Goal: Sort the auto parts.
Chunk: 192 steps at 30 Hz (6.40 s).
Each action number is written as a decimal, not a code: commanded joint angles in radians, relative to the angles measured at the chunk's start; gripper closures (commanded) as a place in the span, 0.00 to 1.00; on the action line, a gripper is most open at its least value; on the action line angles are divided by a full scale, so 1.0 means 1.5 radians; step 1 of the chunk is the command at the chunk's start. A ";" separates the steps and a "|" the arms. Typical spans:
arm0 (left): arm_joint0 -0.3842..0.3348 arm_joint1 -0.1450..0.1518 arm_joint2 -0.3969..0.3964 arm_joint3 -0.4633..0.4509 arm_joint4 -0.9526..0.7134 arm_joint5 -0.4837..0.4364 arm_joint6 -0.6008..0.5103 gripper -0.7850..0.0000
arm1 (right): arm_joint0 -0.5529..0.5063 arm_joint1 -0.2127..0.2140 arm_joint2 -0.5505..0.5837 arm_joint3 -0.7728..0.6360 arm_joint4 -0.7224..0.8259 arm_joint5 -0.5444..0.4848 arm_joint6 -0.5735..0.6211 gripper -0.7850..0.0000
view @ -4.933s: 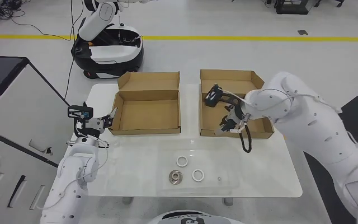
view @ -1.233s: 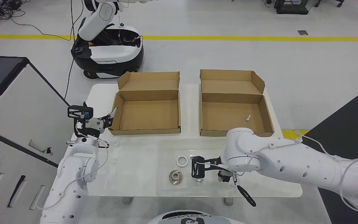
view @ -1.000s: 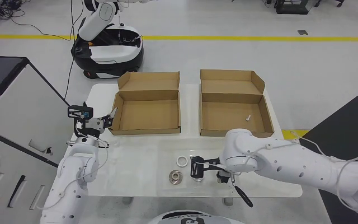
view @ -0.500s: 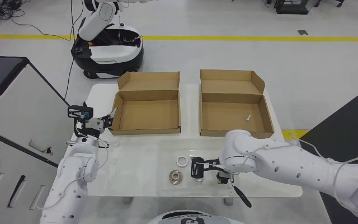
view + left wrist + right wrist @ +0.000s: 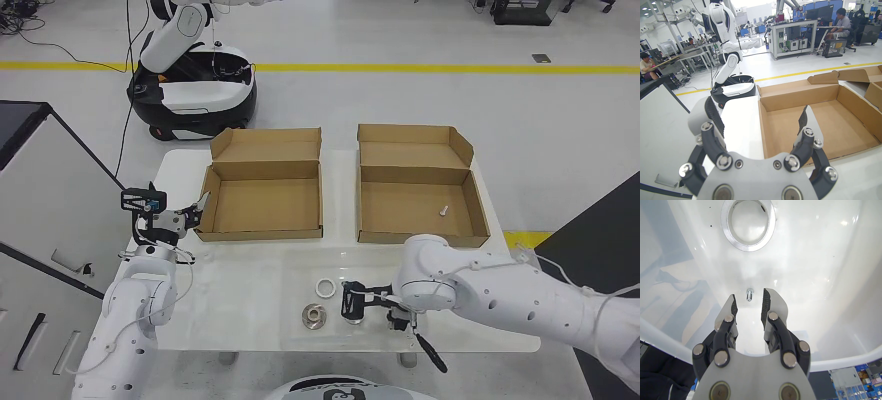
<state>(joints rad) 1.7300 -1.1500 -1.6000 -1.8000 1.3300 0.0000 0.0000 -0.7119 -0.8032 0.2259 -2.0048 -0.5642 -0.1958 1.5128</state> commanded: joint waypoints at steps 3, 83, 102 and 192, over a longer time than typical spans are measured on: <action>0.000 0.000 0.000 0.000 0.000 0.000 0.000 0.00 | -0.006 0.000 0.004 0.000 0.000 0.001 0.004 0.57; 0.000 0.000 0.000 0.000 0.000 0.000 0.000 0.00 | -0.060 -0.014 0.044 0.001 -0.028 0.023 0.015 0.73; 0.000 0.000 0.000 0.000 0.000 0.000 0.000 0.00 | -0.067 0.001 0.050 -0.010 -0.033 0.028 0.015 0.85; 0.000 0.000 0.000 0.000 0.000 0.000 0.000 0.00 | 0.053 0.148 0.329 0.092 0.974 -0.306 -0.231 1.00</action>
<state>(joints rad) 1.7300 -1.1500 -1.6000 -1.8000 1.3300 0.0000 0.0000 -0.6290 -0.5797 0.7134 -1.8669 0.8885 -0.6500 1.1705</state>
